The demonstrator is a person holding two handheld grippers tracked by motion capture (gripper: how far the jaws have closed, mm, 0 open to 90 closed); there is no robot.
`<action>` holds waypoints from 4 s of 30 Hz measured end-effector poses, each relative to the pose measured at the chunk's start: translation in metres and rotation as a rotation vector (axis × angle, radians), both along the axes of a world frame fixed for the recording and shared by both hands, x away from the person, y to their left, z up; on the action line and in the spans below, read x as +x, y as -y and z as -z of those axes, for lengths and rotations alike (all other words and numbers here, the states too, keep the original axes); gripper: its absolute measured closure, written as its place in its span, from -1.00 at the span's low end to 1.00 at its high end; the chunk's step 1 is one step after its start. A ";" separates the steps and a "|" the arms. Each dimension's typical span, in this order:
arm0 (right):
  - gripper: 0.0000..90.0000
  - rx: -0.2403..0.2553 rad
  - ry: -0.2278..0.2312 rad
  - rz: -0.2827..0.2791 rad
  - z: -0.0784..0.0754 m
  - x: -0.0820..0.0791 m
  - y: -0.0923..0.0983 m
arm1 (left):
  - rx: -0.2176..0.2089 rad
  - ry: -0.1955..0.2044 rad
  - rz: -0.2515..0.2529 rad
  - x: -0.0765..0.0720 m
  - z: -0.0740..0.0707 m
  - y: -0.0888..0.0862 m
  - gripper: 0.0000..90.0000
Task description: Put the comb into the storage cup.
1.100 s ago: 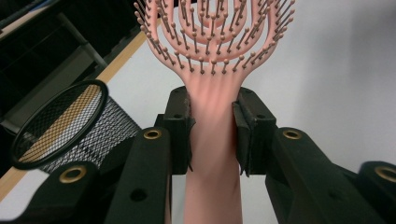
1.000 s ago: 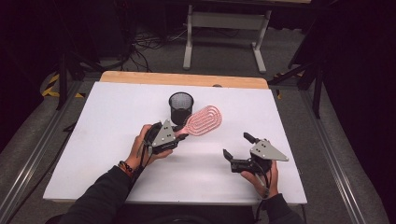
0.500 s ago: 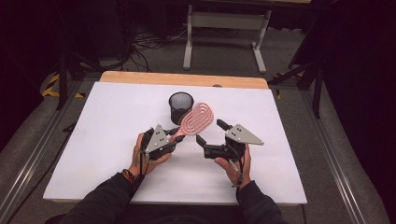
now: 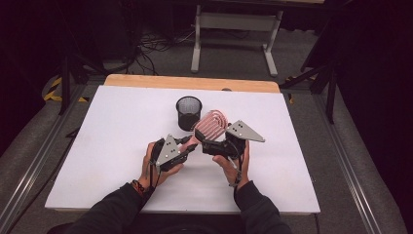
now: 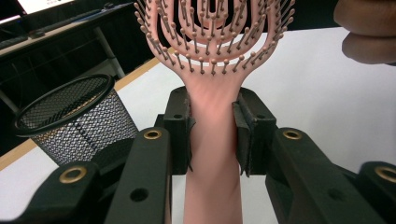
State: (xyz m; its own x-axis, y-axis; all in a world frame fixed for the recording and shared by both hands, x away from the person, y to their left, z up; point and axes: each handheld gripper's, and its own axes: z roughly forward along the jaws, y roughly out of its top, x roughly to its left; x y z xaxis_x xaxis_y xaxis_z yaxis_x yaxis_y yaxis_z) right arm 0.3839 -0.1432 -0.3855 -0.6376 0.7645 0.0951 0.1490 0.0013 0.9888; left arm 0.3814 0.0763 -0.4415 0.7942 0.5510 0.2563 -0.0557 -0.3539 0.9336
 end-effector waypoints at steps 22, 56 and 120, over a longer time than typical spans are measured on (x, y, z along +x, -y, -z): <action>0.40 0.051 0.038 -0.055 0.001 -0.019 0.000 | 0.053 -0.004 -0.016 0.000 0.006 0.009 0.54; 0.41 -0.019 0.117 0.017 -0.012 -0.023 0.030 | 0.029 -0.033 0.100 -0.004 -0.001 0.001 -0.74; 0.41 -0.037 0.194 0.047 -0.031 -0.030 0.052 | 0.004 -0.028 0.047 -0.012 -0.015 -0.092 -0.88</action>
State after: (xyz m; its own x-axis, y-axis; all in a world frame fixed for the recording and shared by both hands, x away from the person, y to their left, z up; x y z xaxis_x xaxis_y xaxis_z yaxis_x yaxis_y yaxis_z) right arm 0.3540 -0.1949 -0.3546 -0.6052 0.7942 -0.0546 -0.0434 0.0356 0.9984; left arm 0.3690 0.1684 -0.4268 0.8261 0.5120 0.2353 -0.0460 -0.3549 0.9338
